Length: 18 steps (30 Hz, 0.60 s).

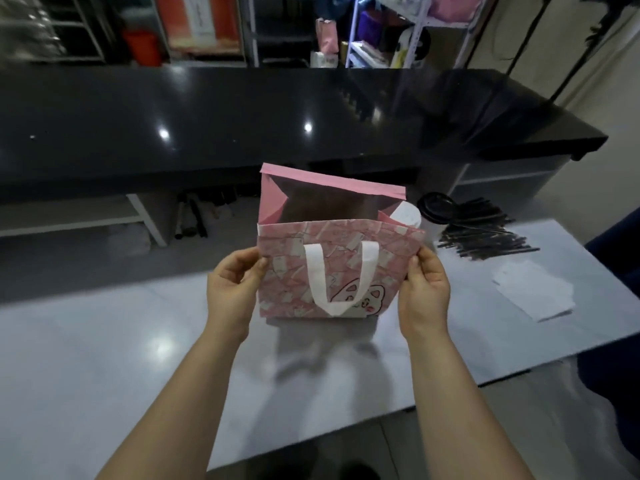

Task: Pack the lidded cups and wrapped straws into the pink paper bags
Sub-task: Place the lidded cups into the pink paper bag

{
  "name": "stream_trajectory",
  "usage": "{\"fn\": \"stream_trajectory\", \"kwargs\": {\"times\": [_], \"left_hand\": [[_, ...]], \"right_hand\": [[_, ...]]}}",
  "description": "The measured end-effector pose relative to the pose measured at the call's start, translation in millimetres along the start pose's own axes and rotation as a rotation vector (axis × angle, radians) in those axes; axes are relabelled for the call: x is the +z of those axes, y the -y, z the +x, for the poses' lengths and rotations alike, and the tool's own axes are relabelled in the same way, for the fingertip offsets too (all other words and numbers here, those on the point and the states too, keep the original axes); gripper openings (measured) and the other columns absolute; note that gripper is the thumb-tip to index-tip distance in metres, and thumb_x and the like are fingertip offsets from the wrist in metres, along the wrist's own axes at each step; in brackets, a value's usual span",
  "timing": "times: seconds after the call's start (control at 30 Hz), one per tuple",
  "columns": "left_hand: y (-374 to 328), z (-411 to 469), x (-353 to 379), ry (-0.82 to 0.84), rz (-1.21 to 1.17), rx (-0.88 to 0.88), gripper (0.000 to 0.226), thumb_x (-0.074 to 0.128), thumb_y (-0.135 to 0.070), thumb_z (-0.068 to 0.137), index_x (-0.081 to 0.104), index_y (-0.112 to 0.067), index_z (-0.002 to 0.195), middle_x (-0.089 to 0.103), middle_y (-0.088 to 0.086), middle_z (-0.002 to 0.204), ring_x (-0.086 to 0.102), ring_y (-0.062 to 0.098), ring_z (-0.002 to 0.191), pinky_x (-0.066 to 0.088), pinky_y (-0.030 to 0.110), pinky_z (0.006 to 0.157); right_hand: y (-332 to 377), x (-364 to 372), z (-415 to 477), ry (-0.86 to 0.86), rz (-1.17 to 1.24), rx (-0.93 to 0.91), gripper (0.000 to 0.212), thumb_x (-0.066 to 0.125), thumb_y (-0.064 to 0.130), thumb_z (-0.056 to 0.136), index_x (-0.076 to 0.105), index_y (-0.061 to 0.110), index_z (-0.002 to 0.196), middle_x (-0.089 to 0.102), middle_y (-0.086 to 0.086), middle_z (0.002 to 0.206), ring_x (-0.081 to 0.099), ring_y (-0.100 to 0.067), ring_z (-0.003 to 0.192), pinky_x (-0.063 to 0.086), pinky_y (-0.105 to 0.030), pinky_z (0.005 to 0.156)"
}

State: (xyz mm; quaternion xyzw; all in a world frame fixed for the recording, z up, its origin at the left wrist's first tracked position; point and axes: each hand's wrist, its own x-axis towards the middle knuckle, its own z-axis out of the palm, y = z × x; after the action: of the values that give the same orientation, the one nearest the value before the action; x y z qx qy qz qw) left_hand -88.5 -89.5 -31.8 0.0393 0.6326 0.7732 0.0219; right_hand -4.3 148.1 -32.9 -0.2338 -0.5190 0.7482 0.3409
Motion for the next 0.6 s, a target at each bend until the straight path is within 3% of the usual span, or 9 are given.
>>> {"fn": "stream_trajectory", "kwargs": {"times": [0.23, 0.37, 0.47, 0.6], "left_hand": [[3, -60, 26, -0.226, 0.101, 0.089, 0.048, 0.085, -0.045, 0.058, 0.068, -0.037, 0.102, 0.072, -0.009, 0.106, 0.066, 0.009, 0.102, 0.056, 0.024, 0.085], [-10, -78, 49, -0.358, 0.263, 0.159, 0.071, 0.087, -0.04, 0.06, 0.056, -0.035, 0.124, 0.064, -0.018, 0.118, 0.06, 0.001, 0.111, 0.047, 0.034, 0.095], [-28, -85, 64, -0.43, 0.401, 0.257, 0.066, 0.085, -0.034, 0.069, 0.053, -0.036, 0.127, 0.061, -0.019, 0.121, 0.057, 0.001, 0.113, 0.045, 0.036, 0.099], [-66, -72, 91, -0.417, 0.581, 0.456, 0.053, 0.078, -0.034, 0.079, 0.057, -0.021, 0.126, 0.059, -0.001, 0.124, 0.057, 0.011, 0.115, 0.048, 0.026, 0.099]], "right_hand": [[8, -28, 25, 0.316, 0.103, 0.091, 0.029, 0.05, 0.004, 0.095, 0.072, 0.023, 0.102, 0.073, 0.002, 0.102, 0.067, -0.014, 0.096, 0.054, -0.024, 0.077], [28, -46, 42, 0.443, 0.017, 0.05, 0.027, 0.054, 0.0, 0.094, 0.065, 0.01, 0.116, 0.068, -0.009, 0.115, 0.061, -0.026, 0.111, 0.05, -0.036, 0.095], [48, -57, 52, 0.551, 0.002, 0.006, 0.031, 0.056, -0.006, 0.091, 0.062, 0.007, 0.119, 0.068, -0.009, 0.115, 0.062, -0.023, 0.113, 0.05, -0.03, 0.095], [79, -64, 74, 0.665, -0.12, -0.101, 0.03, 0.062, -0.005, 0.089, 0.065, 0.014, 0.112, 0.068, -0.007, 0.114, 0.064, -0.017, 0.107, 0.051, -0.025, 0.091]]}}
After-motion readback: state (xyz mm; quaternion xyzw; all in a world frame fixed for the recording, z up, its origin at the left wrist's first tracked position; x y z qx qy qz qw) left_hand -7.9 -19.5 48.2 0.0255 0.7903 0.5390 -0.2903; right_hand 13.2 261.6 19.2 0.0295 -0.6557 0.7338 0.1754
